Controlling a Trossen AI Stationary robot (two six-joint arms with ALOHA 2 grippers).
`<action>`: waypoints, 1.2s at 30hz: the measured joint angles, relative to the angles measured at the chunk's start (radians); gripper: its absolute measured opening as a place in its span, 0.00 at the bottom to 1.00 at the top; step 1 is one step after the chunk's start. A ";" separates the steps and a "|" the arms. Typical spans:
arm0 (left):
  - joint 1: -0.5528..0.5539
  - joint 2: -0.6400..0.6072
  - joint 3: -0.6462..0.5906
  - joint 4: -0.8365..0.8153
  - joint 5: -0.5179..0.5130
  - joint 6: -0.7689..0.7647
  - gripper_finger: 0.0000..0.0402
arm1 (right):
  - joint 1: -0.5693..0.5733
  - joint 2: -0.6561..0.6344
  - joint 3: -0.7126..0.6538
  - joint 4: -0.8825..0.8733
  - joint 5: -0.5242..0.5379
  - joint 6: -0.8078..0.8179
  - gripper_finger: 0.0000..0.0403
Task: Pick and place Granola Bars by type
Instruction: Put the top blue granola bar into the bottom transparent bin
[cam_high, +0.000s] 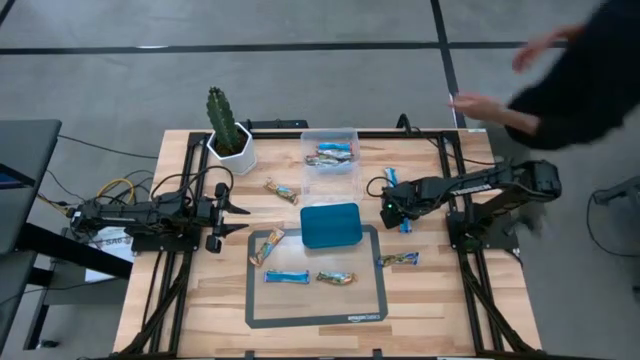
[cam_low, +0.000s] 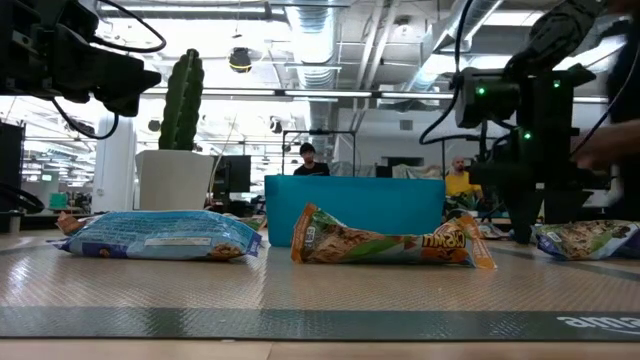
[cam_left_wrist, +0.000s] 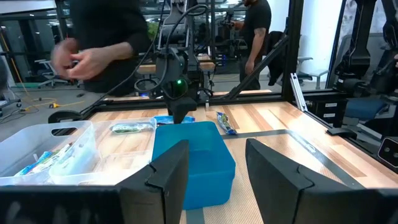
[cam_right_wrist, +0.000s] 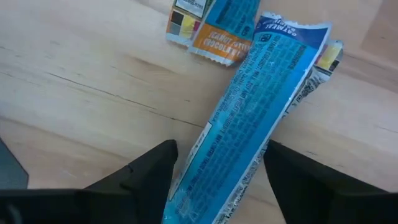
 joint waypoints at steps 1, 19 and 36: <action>0.000 0.000 0.000 0.000 0.000 0.000 0.38 | -0.001 -0.004 0.000 -0.002 0.000 0.000 0.57; 0.000 0.000 0.000 0.000 0.000 0.000 0.38 | -0.002 -0.054 -0.006 -0.021 0.004 0.019 0.17; 0.000 0.000 0.000 0.000 0.000 0.000 0.38 | 0.002 -0.429 -0.005 0.196 0.247 -0.297 0.17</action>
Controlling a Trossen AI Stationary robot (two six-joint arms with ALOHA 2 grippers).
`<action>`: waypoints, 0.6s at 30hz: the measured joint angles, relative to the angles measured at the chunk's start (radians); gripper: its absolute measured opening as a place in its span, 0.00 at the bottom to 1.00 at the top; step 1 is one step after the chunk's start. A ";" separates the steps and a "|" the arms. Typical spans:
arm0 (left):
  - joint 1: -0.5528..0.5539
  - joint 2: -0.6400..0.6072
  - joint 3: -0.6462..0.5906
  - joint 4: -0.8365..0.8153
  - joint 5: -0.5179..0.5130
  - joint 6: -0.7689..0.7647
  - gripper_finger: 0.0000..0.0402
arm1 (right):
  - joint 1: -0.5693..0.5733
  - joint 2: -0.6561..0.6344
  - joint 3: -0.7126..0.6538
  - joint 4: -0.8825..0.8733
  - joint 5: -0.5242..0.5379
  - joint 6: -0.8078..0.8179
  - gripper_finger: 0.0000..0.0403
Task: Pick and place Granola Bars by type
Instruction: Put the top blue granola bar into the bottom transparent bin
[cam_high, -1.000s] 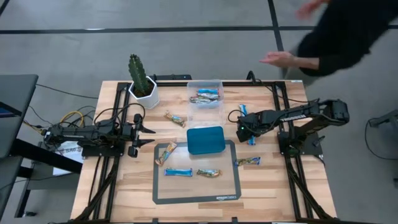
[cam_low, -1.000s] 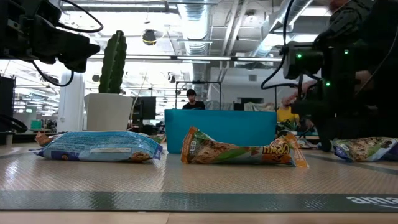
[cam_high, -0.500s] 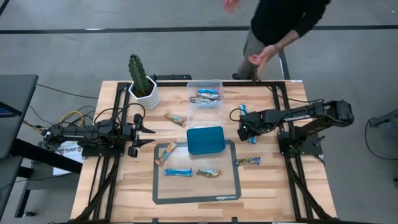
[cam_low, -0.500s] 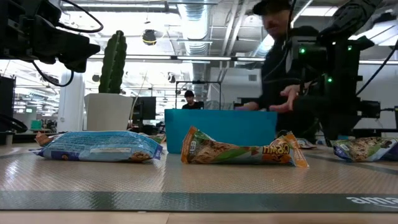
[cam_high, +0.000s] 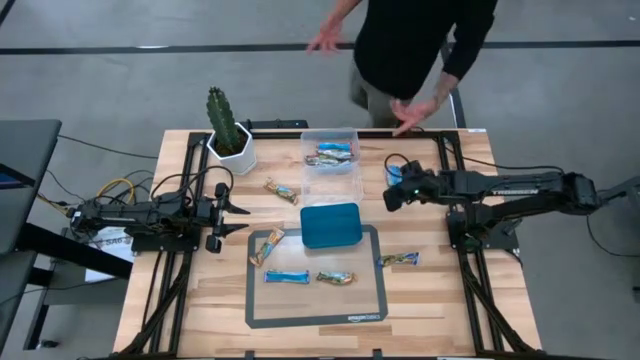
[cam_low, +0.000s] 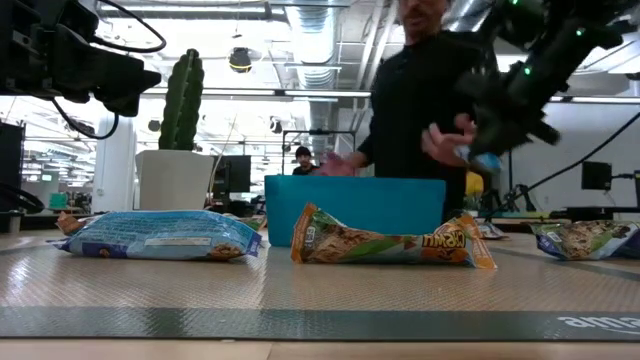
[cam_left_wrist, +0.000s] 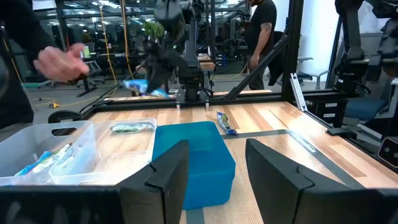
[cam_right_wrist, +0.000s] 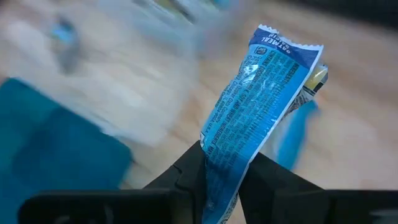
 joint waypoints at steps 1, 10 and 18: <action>0.000 0.000 0.000 0.000 0.000 0.000 0.38 | 0.000 -0.007 0.001 0.037 -0.002 -0.059 0.17; 0.000 0.000 0.000 0.000 0.000 0.000 0.38 | 0.000 0.050 0.073 0.232 -0.095 -0.482 0.17; 0.000 0.000 0.000 0.000 0.000 0.000 0.38 | -0.008 0.222 0.267 0.219 -0.149 -0.752 0.17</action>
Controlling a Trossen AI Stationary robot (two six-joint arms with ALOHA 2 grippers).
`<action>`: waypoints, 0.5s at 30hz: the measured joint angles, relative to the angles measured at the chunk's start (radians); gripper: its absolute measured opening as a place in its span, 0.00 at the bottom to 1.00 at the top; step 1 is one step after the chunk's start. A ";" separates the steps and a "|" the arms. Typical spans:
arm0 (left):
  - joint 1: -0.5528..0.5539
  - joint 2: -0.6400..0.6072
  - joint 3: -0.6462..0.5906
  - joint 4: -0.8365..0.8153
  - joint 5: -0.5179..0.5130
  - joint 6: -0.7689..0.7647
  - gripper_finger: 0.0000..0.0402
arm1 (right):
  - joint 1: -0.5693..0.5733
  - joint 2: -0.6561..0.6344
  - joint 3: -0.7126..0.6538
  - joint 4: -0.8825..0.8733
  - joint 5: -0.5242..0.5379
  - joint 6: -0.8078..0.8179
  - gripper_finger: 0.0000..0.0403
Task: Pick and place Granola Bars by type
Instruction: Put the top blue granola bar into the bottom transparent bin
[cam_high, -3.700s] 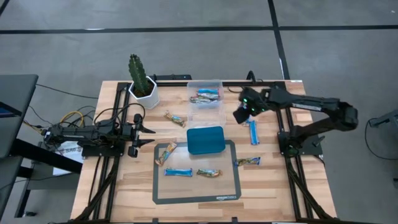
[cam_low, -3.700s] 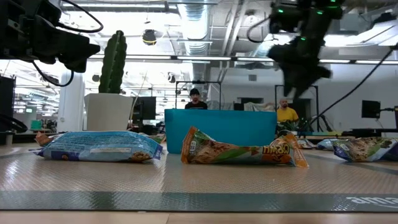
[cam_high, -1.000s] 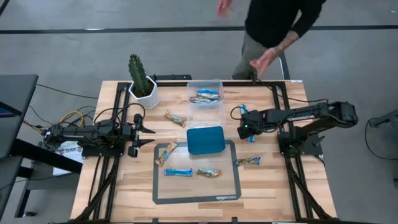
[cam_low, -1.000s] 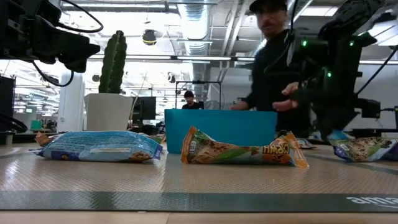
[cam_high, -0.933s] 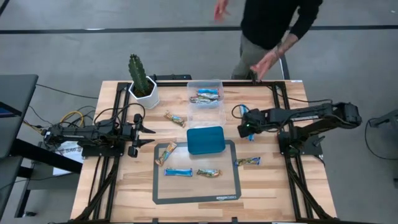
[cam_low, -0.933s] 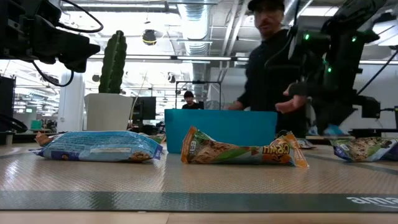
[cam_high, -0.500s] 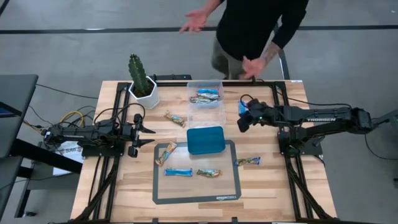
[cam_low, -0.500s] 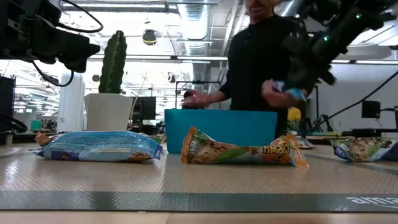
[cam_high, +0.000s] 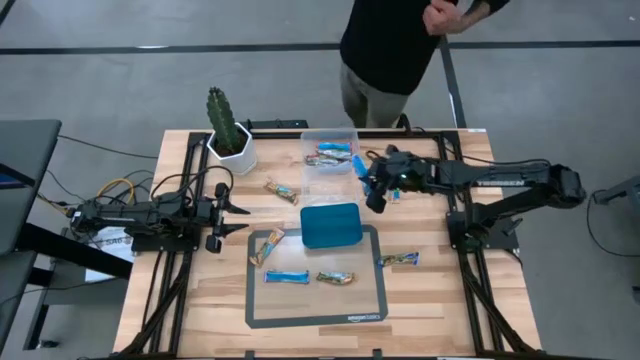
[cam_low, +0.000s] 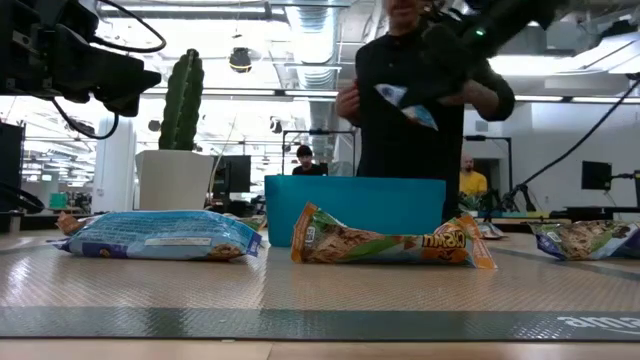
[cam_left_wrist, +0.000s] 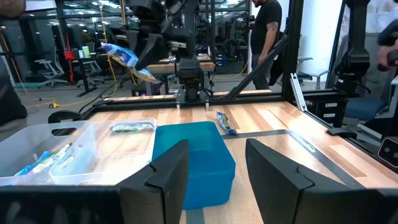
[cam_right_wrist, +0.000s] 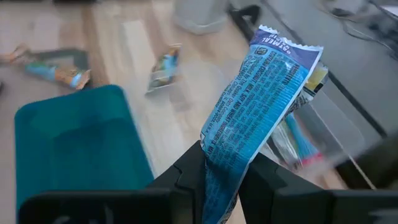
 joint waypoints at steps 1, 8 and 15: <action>0.000 0.000 0.000 0.000 0.000 0.000 0.38 | -0.002 0.031 0.032 -0.016 -0.017 -0.033 0.17; 0.000 0.000 0.000 0.000 0.000 0.000 0.38 | -0.026 0.248 0.258 -0.151 -0.099 -0.238 0.17; 0.000 0.000 0.000 0.000 0.000 0.000 0.38 | -0.047 0.429 0.419 -0.276 -0.105 -0.359 0.17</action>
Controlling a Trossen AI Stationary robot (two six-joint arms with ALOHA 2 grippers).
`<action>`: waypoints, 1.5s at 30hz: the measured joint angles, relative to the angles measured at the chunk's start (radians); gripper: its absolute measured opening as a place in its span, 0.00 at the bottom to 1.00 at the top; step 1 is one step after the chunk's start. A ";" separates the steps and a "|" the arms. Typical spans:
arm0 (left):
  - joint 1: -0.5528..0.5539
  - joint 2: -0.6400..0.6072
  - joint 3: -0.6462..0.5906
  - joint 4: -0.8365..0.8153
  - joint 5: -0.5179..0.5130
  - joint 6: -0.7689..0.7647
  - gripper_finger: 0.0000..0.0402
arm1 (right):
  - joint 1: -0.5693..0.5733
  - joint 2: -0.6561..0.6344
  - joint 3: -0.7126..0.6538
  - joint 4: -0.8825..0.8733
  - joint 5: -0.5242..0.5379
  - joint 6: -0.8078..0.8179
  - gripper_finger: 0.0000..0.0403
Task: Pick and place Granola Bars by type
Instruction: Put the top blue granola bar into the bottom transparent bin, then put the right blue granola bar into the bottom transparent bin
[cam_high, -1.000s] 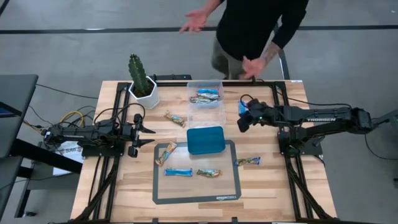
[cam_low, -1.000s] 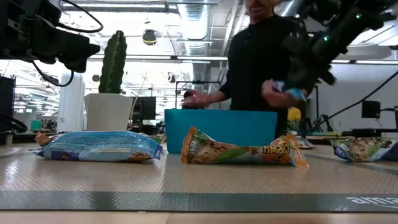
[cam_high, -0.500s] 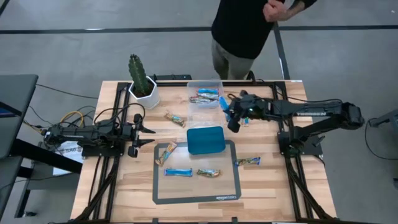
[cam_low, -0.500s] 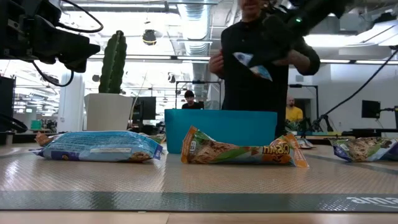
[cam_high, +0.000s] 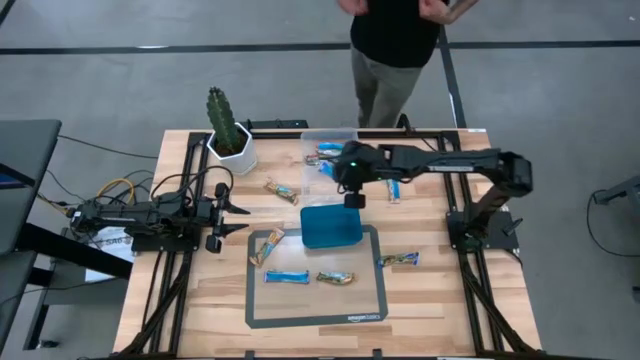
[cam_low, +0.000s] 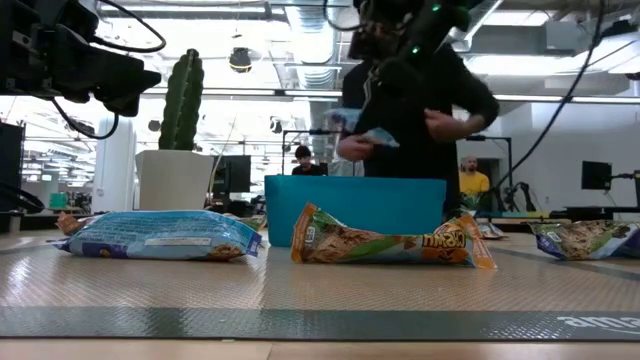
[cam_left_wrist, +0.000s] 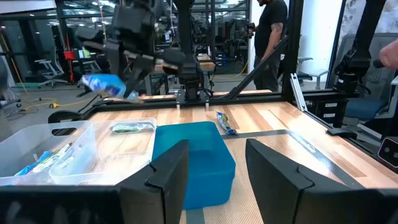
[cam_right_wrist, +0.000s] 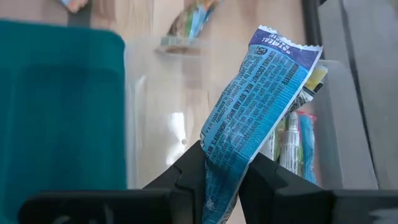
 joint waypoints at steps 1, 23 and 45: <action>0.000 0.000 0.000 0.000 0.000 0.000 0.38 | -0.001 0.020 0.014 -0.007 0.000 -0.012 0.17; 0.000 0.000 0.000 0.000 0.000 0.000 0.38 | -0.022 0.114 0.050 -0.128 0.076 0.068 0.47; 0.000 0.000 0.000 0.000 0.000 0.000 0.38 | 0.042 -0.219 -0.086 -0.502 0.058 0.584 0.57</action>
